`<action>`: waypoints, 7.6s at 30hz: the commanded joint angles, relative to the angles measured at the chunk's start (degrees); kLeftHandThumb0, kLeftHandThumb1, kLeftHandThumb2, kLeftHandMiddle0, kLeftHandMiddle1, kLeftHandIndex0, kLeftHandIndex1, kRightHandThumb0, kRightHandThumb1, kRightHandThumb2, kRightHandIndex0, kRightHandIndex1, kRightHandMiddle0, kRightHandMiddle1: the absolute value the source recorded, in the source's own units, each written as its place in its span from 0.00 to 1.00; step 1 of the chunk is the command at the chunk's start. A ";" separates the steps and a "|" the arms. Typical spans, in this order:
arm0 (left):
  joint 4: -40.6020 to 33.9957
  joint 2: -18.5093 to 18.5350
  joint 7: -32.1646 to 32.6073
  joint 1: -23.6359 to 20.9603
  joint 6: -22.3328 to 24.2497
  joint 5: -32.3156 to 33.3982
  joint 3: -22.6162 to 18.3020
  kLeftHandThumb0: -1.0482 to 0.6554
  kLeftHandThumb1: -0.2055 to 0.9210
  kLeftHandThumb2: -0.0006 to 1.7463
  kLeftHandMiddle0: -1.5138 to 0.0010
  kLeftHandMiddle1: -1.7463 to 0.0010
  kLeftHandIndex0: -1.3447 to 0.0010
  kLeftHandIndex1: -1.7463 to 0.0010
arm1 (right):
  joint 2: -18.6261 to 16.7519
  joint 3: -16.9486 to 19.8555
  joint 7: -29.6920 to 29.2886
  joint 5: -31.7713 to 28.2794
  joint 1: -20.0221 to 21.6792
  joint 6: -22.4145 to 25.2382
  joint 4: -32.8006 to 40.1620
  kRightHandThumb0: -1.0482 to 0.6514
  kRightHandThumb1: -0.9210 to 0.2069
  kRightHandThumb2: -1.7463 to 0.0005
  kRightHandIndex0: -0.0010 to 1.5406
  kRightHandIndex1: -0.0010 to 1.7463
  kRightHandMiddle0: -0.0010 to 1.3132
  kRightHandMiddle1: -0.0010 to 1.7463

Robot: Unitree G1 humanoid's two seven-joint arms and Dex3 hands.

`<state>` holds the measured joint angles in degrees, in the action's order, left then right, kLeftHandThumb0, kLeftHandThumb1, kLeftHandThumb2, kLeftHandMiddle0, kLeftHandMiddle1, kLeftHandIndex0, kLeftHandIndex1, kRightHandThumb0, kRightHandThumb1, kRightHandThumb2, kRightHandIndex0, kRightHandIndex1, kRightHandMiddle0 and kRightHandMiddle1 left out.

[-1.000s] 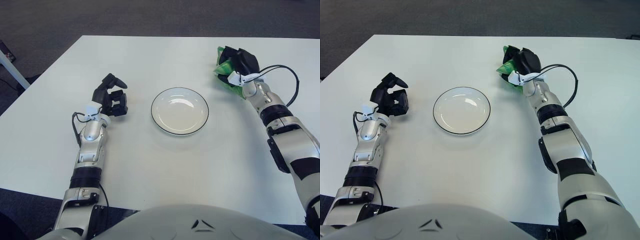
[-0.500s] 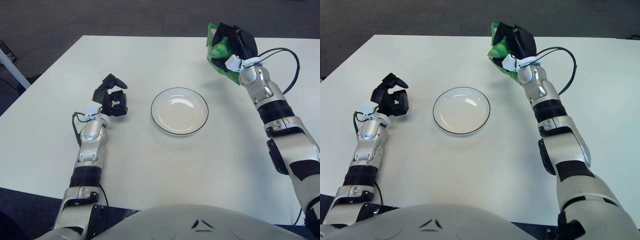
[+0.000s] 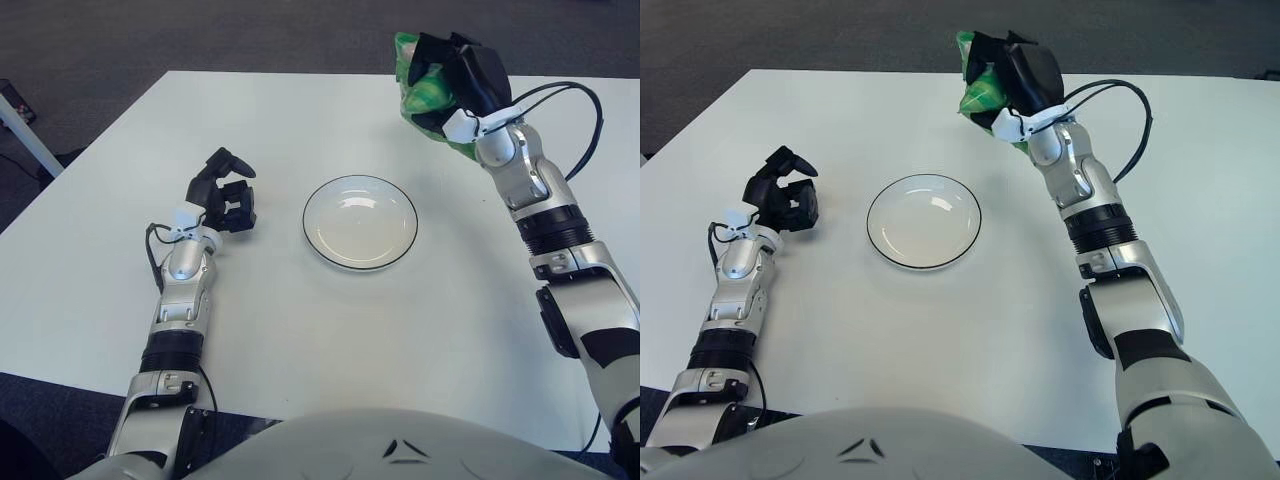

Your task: Put the snack into the plate.

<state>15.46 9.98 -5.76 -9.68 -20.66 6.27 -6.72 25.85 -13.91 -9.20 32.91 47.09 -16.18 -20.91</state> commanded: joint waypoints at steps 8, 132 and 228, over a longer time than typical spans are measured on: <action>6.95 -4.07 -0.88 6.14 -1.31 0.65 0.99 0.35 0.56 0.68 0.19 0.00 0.61 0.00 | -2.80 -0.15 7.41 -1.56 -1.56 2.69 10.56 0.62 0.83 0.02 0.55 1.00 0.49 1.00; 5.05 -4.69 1.07 6.17 0.99 0.17 1.61 0.35 0.54 0.69 0.20 0.00 0.60 0.00 | 9.47 0.69 81.79 -37.96 6.05 -7.70 -0.26 0.10 0.35 0.65 0.00 0.00 0.00 0.24; 8.70 -2.85 0.49 4.79 -1.70 -0.49 0.65 0.35 0.54 0.69 0.19 0.00 0.59 0.00 | -23.09 27.39 13.23 -45.57 -31.56 16.83 15.46 0.61 0.94 0.01 0.66 0.85 0.58 1.00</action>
<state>18.97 10.37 -5.05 -11.58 -21.88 6.01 -6.81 3.73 13.41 4.85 -12.62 17.61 1.62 -5.97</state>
